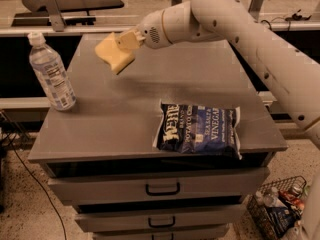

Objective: Move sponge near blue plastic bottle

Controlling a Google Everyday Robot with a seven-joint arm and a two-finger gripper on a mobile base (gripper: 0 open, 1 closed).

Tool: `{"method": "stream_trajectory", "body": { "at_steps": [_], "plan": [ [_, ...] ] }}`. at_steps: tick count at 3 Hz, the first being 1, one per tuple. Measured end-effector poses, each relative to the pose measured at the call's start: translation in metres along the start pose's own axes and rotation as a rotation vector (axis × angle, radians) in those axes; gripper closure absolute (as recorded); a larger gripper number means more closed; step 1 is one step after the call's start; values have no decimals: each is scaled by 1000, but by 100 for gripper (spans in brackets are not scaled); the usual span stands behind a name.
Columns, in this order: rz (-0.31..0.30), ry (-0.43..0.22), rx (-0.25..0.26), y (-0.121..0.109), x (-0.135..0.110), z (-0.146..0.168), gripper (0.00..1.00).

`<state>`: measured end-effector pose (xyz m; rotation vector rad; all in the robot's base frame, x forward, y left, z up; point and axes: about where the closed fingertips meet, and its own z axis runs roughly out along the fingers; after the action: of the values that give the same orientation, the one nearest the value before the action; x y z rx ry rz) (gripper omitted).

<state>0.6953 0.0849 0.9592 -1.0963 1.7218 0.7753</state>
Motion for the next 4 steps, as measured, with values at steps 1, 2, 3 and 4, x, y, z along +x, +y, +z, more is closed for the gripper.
{"method": "stream_trajectory", "body": {
  "at_steps": [1,2,3,4],
  "plan": [
    [18,-15,-68,23,-5,28,100],
    [42,-3,-114,40,1,50,100],
    [67,23,-141,51,11,67,100],
    [88,51,-158,56,20,78,84]
  ]
}}
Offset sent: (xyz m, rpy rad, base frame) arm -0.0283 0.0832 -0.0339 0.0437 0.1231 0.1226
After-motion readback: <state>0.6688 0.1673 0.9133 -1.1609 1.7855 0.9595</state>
